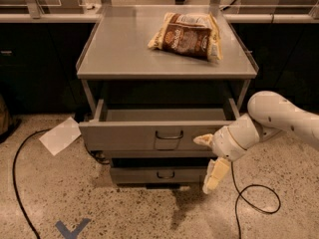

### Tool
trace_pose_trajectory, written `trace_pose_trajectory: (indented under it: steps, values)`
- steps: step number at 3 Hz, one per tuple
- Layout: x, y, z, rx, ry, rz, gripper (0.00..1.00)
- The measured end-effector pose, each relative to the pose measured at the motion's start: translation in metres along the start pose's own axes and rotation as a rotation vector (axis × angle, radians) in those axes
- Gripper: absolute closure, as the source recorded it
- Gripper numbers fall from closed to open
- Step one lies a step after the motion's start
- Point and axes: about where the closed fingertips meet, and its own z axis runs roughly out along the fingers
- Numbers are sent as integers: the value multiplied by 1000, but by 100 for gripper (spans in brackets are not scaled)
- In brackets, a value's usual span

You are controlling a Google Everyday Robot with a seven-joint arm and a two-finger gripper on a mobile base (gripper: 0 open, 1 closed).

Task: Close top drawer

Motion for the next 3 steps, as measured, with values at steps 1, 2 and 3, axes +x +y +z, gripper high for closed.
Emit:
trace_pose_trajectory:
  steps: [1, 2, 3]
  values:
    - [0, 0, 0, 0, -1, -1, 0]
    - [-2, -20, -4, 13, -10, -22, 0]
    - [-13, -52, -17, 47, -29, -59, 0]
